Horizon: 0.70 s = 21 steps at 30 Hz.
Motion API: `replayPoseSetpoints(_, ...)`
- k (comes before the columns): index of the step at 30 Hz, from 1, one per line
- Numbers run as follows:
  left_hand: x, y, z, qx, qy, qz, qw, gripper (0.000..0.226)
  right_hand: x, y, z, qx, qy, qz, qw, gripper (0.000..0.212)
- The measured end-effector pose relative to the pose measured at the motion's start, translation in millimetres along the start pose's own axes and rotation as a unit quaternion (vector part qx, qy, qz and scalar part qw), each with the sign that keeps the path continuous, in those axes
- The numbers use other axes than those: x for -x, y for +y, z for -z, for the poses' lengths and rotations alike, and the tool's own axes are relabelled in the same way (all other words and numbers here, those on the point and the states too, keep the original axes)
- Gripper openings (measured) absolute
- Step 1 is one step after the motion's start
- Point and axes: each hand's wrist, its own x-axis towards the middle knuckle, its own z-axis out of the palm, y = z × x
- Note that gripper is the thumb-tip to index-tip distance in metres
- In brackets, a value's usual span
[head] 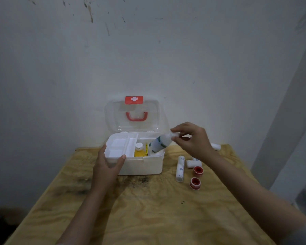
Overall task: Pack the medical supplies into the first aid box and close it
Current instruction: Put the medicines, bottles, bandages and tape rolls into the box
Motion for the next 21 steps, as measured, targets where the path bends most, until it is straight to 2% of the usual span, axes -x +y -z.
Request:
replayPoseSetpoints(5,-1,-1,2,0.008,0.001,-0.003,1.000,0.080,-7,-8,-36,0.058,-0.112,0.029,0.992,0.022)
replayPoseSetpoints(9,-2,-3,4,0.001,-0.010,-0.004,1.000,0.081,-5,-13,-53,0.076,-0.159,0.004,0.984,0.024)
replayPoseSetpoints(12,-2,-3,4,0.004,-0.012,-0.004,1.000,0.082,-6,-14,-50,0.072,-0.166,-0.023,0.983,0.023)
replayPoseSetpoints(16,-2,-4,4,0.008,-0.008,-0.008,1.000,0.082,-3,-9,-27,0.058,-0.122,-0.064,0.989,0.025)
replayPoseSetpoints(21,-2,-6,5,0.012,-0.014,-0.003,1.000,0.083,15,21,12,0.131,-0.098,-0.121,0.979,0.018)
